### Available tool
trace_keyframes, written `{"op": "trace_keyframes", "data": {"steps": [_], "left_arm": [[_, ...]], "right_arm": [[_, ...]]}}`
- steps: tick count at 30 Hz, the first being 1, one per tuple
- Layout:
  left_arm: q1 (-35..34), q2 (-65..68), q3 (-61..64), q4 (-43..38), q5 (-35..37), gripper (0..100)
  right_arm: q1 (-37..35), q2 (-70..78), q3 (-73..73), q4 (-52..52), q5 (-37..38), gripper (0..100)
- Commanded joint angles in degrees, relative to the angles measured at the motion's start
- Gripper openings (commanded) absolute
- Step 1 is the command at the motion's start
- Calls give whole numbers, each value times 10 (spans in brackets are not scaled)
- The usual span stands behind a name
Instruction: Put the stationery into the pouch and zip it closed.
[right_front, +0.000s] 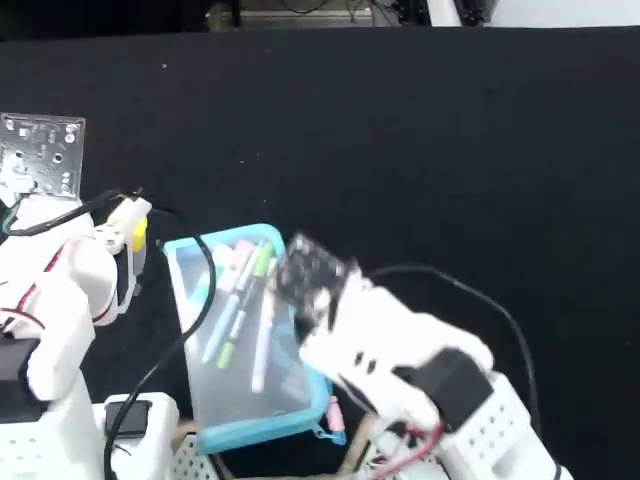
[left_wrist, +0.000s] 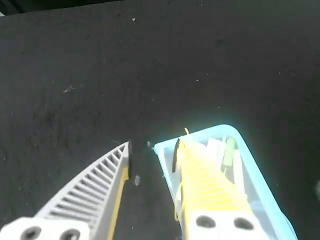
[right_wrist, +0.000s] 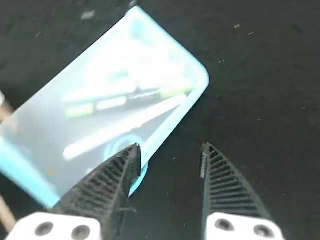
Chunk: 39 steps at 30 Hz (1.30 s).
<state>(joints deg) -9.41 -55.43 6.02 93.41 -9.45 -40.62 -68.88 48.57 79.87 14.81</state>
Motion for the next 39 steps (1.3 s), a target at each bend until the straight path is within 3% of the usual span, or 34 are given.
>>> {"op": "trace_keyframes", "data": {"steps": [1,4,12,19,25,39], "left_arm": [[-4,-5,-1,-11,-4,159],[-4,-5,7,-9,-5,159],[-4,-2,99,-47,-5,159],[-4,1,254,-124,-7,159],[-4,1,421,-240,-26,159],[-15,1,699,-533,-30,159]], "right_arm": [[-56,-103,45,40,95,194],[-58,-147,140,19,113,194],[-5,-154,376,-181,55,194],[64,-154,372,-184,83,194],[123,-153,374,-161,89,191],[73,-114,419,-219,60,191]]}}
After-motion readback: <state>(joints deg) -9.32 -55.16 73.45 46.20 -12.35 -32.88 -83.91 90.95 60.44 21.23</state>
